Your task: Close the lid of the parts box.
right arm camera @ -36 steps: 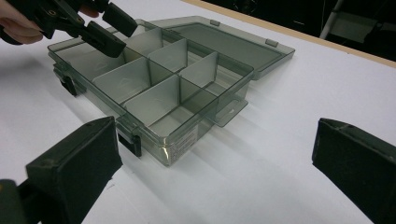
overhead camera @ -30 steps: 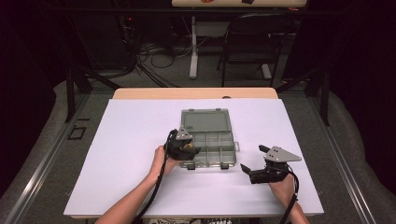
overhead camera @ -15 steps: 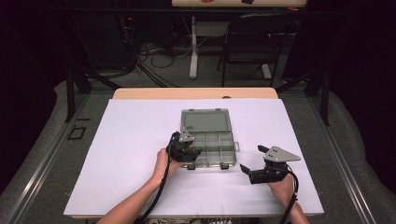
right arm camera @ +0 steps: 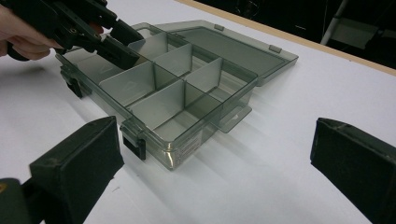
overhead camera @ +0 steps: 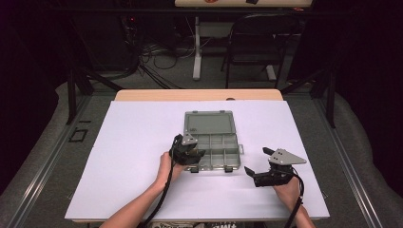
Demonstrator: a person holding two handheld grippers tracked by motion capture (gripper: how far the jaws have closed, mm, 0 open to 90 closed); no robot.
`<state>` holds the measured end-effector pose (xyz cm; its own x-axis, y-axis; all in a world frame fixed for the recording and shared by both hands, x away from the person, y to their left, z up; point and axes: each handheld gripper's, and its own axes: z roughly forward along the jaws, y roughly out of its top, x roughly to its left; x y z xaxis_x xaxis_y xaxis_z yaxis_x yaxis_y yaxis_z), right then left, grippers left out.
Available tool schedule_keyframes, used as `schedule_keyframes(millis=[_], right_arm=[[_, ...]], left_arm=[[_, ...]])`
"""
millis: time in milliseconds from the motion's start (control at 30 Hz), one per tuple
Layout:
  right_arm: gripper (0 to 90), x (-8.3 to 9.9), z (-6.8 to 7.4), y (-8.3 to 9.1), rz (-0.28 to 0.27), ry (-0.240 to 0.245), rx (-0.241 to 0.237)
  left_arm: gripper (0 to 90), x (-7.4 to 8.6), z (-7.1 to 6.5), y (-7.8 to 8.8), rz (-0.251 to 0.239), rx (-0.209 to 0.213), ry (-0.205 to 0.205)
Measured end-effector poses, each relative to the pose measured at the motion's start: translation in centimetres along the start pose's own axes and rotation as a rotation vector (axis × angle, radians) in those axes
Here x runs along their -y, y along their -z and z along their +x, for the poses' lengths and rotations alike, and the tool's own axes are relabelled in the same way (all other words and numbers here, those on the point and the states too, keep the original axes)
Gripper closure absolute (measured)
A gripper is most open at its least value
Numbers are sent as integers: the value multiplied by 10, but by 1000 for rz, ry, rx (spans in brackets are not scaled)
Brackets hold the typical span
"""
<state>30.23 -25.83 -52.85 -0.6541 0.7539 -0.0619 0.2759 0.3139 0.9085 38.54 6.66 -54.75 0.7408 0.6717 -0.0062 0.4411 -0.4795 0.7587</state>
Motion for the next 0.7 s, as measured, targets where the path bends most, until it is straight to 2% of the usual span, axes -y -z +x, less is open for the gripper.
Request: schedule_keyframes(millis=[233,367,533,700], right_arm=[[10,-2,-4,2,-8,-18,-2],[9,-7,-5,3,-20,-3,-11],[8,-6,-7,-1,-1,-22,-15],[7,-11,-6,-1,-1,-6,-8]], left_arm=[[520,0,0,0,-1,-7,1],[523,0,-1,0,-1,-8,0],[523,0,-1,0,-2,-9,2],[528,1,0,0,-9,-4,13]])
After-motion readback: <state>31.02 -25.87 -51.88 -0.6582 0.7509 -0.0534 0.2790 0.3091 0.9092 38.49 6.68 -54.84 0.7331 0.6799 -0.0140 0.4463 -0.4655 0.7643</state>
